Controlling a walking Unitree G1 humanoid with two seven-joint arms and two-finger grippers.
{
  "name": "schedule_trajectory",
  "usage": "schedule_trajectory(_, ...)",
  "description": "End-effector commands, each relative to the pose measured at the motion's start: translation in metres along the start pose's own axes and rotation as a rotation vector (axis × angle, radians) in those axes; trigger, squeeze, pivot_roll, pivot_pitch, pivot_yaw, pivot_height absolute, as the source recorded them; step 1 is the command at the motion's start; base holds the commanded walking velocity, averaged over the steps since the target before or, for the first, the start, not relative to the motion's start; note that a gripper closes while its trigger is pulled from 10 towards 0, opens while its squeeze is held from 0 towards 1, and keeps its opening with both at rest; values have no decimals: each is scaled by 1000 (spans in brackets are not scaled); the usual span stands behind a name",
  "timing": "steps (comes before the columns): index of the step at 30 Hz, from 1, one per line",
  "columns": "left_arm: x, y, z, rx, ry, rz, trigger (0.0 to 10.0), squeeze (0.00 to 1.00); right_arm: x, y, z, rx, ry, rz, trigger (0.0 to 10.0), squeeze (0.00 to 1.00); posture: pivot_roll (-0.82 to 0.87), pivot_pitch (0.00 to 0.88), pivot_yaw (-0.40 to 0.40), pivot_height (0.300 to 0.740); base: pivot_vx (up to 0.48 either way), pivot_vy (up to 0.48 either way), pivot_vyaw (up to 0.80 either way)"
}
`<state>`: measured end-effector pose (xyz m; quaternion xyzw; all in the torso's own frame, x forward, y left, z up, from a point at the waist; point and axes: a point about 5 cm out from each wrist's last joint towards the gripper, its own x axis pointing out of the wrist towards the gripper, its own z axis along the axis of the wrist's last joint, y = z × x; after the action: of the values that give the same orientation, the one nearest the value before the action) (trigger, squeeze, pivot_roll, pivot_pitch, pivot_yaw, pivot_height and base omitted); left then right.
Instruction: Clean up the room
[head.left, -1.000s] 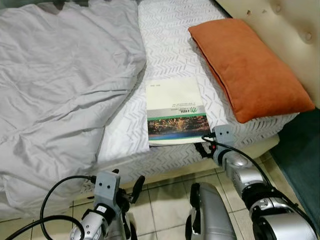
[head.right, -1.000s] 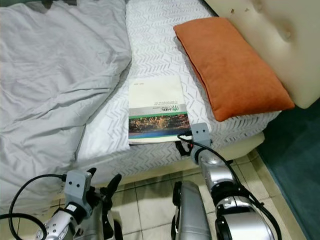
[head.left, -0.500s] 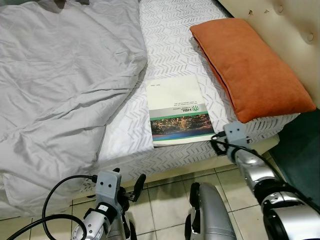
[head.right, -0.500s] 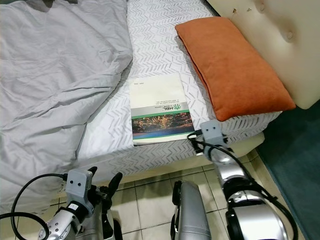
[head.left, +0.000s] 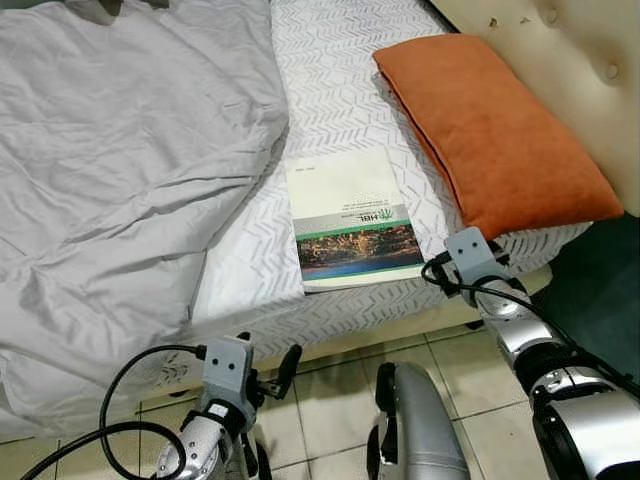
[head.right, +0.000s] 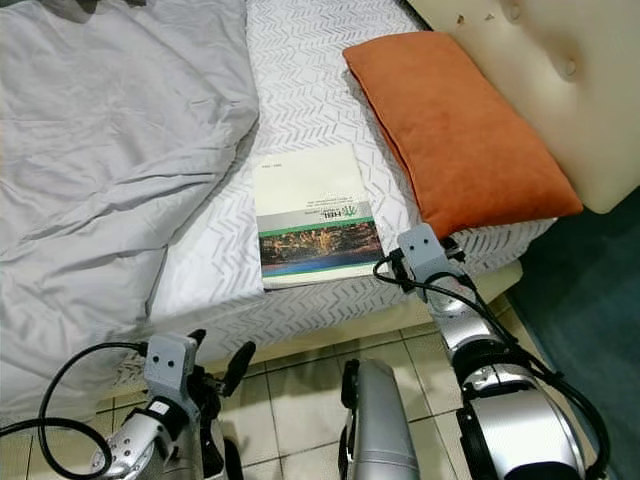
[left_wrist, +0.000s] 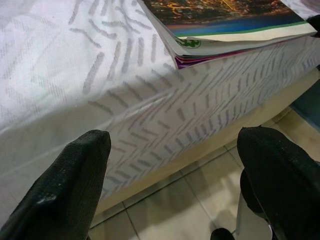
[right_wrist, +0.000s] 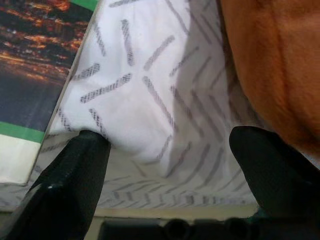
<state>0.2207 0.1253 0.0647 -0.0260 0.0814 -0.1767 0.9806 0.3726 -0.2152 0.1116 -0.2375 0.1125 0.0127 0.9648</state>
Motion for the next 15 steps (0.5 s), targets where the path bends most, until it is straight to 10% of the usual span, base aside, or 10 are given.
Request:
schedule_trajectory(1, -4, 0, -9, -2, 35, 12, 10000, 0, -1, -5, 3, 62, -28, -18, 10000, 0, -3, 253, -40, 570, 0, 0, 0)
schedule_trajectory(7, -11, -1, -14, -12, 52, 11, 10000, 0, -21, 22, -36, 268, 72, 63, 10000, 0, -7, 270, -49, 570, 0, 0, 0)
schedule_trajectory(15, -10, -1, -13, -7, 51, 7, 10000, 0, -29, 13, -28, 308, 39, 36, 10000, 0, -23, 272, -45, 570, 0, 0, 0)
